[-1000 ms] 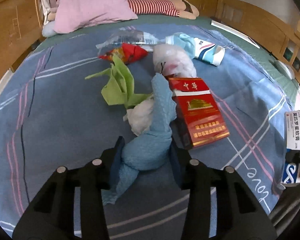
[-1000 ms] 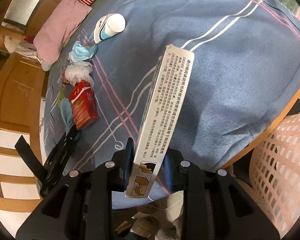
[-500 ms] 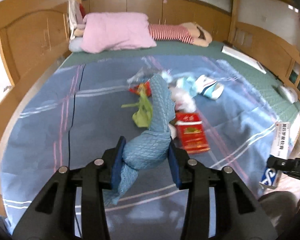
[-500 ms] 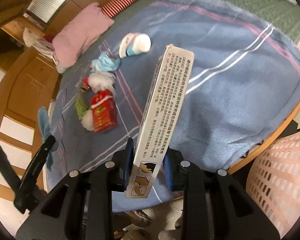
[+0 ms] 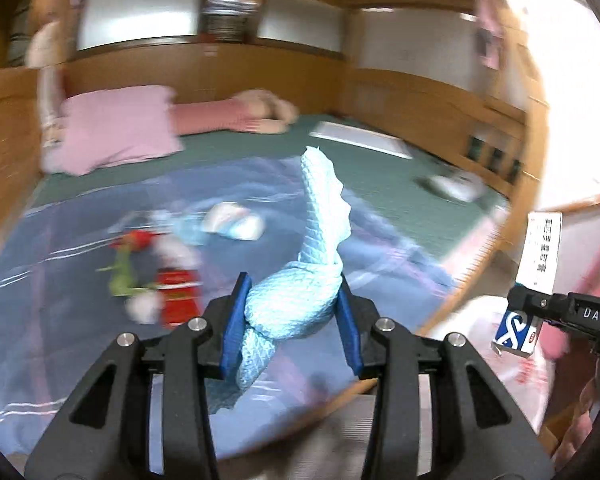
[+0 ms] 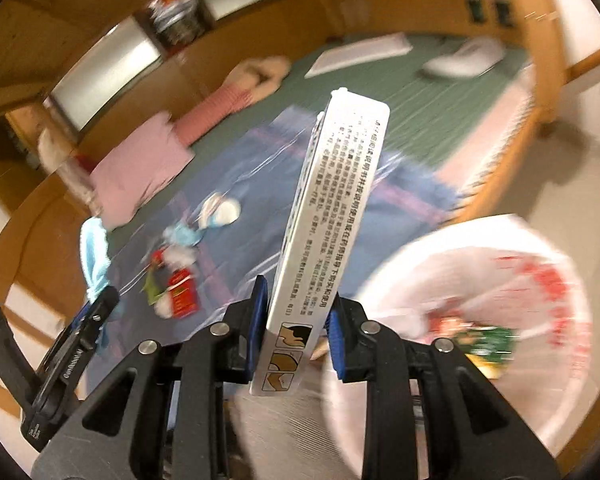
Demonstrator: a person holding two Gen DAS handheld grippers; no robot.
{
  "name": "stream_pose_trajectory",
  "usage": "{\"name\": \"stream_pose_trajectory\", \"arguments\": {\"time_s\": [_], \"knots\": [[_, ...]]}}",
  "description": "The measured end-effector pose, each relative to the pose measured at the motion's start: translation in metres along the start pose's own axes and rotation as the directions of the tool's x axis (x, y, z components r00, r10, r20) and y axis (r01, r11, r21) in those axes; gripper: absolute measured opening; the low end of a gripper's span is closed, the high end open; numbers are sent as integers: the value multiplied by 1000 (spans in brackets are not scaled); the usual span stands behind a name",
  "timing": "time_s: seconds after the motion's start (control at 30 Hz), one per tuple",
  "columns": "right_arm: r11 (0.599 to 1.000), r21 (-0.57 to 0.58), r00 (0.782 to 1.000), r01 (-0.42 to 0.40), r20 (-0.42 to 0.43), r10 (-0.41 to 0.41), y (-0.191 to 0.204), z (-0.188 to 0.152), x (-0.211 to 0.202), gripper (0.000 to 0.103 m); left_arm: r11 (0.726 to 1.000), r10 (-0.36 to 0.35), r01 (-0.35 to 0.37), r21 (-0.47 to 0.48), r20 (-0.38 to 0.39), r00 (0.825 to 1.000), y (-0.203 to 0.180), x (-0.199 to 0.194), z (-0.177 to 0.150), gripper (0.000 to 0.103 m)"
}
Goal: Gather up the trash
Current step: 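Carry both items to the wastebasket and open the left gripper to drop the blue cloth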
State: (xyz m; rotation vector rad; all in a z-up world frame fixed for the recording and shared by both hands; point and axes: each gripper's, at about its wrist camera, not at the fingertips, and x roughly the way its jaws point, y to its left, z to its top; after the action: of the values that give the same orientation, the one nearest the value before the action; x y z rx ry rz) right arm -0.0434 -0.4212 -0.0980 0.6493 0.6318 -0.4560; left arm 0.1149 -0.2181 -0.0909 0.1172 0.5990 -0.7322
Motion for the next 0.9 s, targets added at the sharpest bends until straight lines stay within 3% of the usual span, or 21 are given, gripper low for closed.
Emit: {"name": "stream_pose_trajectory", "arguments": {"time_s": [0.2,0.4,0.9], "knots": [[988,39,983,149,104,-152,-45,-16,-66,28,981,-149,151,125,-26,988,-104,-3,-14,42],[976,97,967,195,144,-208,-80,-29,-92,28,962,-174,181,207,-51,983,-161,-3,-28,42],[972,127,960,196,176,-217,-104,-45,-120,28,950,-152,172,259,-95,984,-202,7,-46,42]]}}
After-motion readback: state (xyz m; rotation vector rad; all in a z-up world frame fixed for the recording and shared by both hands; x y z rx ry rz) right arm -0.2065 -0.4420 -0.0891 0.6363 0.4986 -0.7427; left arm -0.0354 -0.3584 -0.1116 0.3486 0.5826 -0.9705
